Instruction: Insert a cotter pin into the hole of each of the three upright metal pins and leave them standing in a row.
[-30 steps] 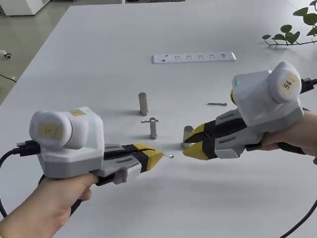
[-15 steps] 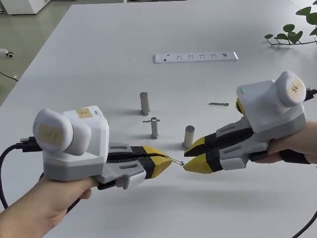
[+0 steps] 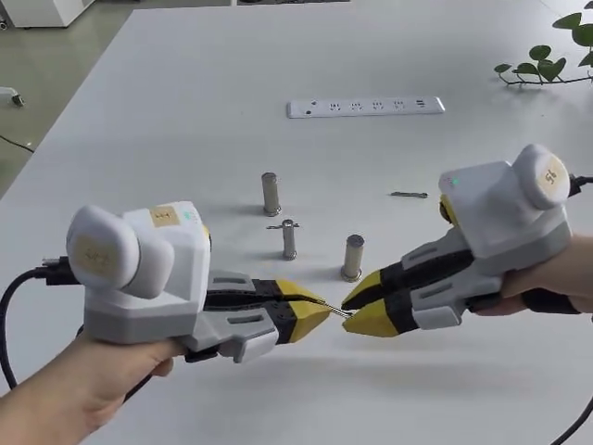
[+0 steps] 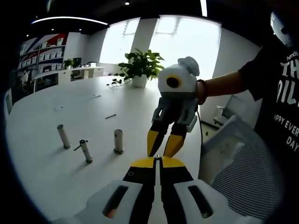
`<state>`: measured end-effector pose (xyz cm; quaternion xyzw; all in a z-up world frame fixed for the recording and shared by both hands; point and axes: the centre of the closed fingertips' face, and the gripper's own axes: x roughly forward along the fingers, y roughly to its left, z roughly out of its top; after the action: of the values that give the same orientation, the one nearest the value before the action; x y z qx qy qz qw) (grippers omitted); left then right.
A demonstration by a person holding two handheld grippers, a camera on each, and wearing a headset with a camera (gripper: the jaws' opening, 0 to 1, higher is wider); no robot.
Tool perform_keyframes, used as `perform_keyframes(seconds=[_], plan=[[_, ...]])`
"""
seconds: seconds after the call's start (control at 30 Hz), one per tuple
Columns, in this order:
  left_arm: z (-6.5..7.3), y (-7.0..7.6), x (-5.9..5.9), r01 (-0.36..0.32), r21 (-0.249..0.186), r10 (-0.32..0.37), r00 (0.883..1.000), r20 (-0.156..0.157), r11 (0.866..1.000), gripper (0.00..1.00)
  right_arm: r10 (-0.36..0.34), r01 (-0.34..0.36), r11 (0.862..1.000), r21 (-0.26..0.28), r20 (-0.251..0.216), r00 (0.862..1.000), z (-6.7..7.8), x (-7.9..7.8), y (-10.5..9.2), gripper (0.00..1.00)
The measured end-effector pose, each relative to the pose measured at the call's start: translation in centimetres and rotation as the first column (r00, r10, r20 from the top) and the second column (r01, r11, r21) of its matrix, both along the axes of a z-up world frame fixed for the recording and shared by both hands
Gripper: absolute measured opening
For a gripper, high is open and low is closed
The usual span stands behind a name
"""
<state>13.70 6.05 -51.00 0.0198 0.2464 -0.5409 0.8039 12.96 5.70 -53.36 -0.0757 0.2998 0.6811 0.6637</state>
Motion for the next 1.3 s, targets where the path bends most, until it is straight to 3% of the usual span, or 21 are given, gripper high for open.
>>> perform_keyframes(seconds=[0.47, 0.57, 0.63, 0.77, 0.93, 1.07, 1.13, 1.3], plan=[[-0.1, -0.1, -0.2, 0.000, -0.008, 0.000, 1.000, -0.008, 1.000, 0.00, 0.011, -0.011, 1.000, -0.028, 0.005, 1.000, -0.4, -0.1, -0.1, 0.01], [-0.2, -0.1, -0.3, -0.003, -0.007, 0.003, 1.000, -0.018, 1.000, 0.00, 0.040, -0.039, 0.998, -0.042, 0.030, 0.999, -0.5, -0.3, -0.3, 0.00], [-0.3, -0.3, -0.5, 0.015, -0.002, -0.015, 1.000, 0.009, 1.000, 0.00, 0.055, -0.053, 0.997, -0.051, 0.034, 0.998, -0.5, -0.5, -0.4, 0.00], [-0.5, -0.4, -0.7, 0.018, -0.001, -0.018, 1.000, 0.002, 1.000, 0.00, 0.088, -0.083, 0.994, -0.075, 0.067, 0.994, -0.7, -0.9, -0.7, 0.00], [-0.8, -0.5, -0.5, 0.007, 0.001, -0.007, 1.000, 0.000, 1.000, 0.02, 0.125, -0.111, 0.986, -0.124, 0.112, 0.986, -0.9, -1.2, -0.8, 0.00], [-0.9, -0.5, -0.1, -0.001, 0.005, 0.001, 1.000, 0.026, 1.000, 0.02, 0.135, -0.111, 0.981, -0.160, 0.147, 0.980, -0.9, -0.9, -0.9, 0.00], [-0.8, -0.5, 0.2, -0.018, 0.005, 0.018, 0.999, 0.034, 1.000, 0.03, 0.119, -0.095, 0.980, -0.176, 0.131, 0.984, -1.0, -0.6, -1.1, 0.00], [-0.7, -0.5, 0.9, -0.050, -0.009, 0.050, 0.998, 0.040, 0.999, 0.06, 0.097, -0.059, 0.970, -0.237, 0.150, 0.984, -1.6, 0.5, -2.2, 0.00]])
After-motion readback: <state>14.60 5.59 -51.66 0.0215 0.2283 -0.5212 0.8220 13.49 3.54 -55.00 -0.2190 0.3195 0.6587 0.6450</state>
